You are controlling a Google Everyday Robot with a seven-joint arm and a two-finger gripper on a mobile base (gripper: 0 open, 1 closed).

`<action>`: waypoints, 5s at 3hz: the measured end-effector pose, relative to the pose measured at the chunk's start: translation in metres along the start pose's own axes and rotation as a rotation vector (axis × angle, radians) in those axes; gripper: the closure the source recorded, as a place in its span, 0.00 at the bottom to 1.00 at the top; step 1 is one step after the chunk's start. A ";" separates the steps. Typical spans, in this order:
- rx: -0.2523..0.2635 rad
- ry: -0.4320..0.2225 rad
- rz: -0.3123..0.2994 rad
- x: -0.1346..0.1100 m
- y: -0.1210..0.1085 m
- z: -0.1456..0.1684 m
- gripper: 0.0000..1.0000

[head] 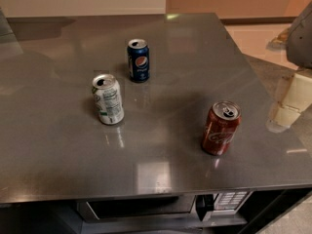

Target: Knock coke can over

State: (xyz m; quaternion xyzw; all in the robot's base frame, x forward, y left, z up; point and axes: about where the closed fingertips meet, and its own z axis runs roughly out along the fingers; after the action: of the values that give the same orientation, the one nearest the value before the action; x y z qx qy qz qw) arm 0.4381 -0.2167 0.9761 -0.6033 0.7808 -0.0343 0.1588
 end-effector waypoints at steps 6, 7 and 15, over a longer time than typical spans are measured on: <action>-0.109 -0.353 -0.076 -0.040 0.047 0.079 0.00; -0.149 -0.437 -0.070 -0.050 0.055 0.085 0.00; -0.219 0.134 -0.164 -0.083 0.030 0.103 0.82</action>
Offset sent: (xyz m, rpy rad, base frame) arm -0.0091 0.0279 -0.0353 0.0712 -0.0028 0.0865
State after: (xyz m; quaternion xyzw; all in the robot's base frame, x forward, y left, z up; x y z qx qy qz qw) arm 0.4586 -0.1153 0.8884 -0.6751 0.7368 -0.0017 0.0363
